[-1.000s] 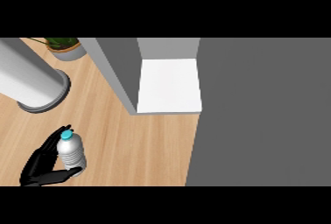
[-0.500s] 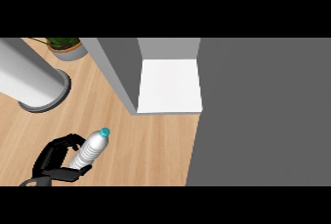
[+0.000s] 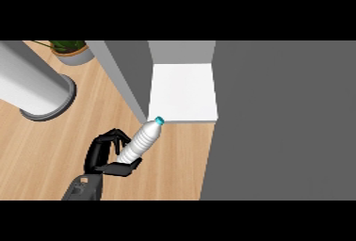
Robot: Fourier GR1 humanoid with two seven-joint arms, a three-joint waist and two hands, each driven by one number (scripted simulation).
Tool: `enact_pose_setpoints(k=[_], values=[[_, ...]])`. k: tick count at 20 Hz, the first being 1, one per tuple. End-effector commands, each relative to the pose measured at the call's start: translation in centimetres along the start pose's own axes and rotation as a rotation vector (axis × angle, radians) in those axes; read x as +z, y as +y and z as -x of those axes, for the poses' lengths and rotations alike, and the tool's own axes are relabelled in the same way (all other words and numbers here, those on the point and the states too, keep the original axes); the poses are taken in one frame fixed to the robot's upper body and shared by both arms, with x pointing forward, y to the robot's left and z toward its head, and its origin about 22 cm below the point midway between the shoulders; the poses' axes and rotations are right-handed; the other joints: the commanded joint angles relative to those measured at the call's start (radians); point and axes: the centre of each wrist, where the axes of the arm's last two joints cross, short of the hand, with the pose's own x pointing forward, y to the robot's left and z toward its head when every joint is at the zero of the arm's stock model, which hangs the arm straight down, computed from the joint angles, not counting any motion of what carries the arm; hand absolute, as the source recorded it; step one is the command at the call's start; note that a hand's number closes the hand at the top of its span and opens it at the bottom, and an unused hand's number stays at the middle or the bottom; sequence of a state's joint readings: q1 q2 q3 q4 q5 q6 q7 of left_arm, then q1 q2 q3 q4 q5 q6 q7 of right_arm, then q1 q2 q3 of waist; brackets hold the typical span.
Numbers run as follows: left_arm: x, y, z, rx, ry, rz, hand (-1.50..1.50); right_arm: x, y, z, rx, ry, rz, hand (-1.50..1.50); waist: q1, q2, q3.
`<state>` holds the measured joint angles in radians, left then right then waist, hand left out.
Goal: Pick up the bottled water, place it into the cabinet and close the cabinet
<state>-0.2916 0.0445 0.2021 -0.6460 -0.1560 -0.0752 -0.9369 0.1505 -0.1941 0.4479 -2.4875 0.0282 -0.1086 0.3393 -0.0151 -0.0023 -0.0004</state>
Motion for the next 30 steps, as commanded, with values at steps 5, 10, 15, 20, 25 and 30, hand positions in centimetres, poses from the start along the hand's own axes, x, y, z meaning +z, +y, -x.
enact_pose_setpoints(k=[5, 10, 15, 20, 25, 30], values=[[-5.5, -5.7, -3.5, 0.14, -0.053, -0.01, 1.5, 0.9, 1.1, -1.2, -0.011, -0.031, 0.007, -1.5, 0.001, -0.006, 0.0], [-5.8, -8.2, -6.4, 0.232, -0.049, 0.004, 1.5, 1.6, -0.6, -1.8, -0.006, -0.021, 0.008, -1.5, 0.006, -0.002, 0.001], [-7.0, -11.4, -10.3, 0.247, -0.061, -0.013, 1.5, 1.5, 0.3, -2.1, -0.013, -0.034, 0.027, -1.5, 0.005, -0.002, 0.0], [-8.3, -13.8, -12.4, 0.225, -0.059, -0.01, 1.5, 2.3, 0.0, -2.3, -0.006, -0.009, 0.039, -1.5, 0.004, -0.001, 0.0], [-12.0, -14.6, -13.3, 0.181, -0.03, -0.015, 1.5, 1.5, -0.4, -1.8, -0.008, -0.035, 0.024, -1.5, -0.001, 0.003, 0.0], [-14.0, -16.4, -15.2, 0.143, -0.015, -0.056, 1.5, 2.8, 0.6, -2.4, -0.028, -0.044, 0.018, -1.5, -0.013, 0.001, 0.0]])
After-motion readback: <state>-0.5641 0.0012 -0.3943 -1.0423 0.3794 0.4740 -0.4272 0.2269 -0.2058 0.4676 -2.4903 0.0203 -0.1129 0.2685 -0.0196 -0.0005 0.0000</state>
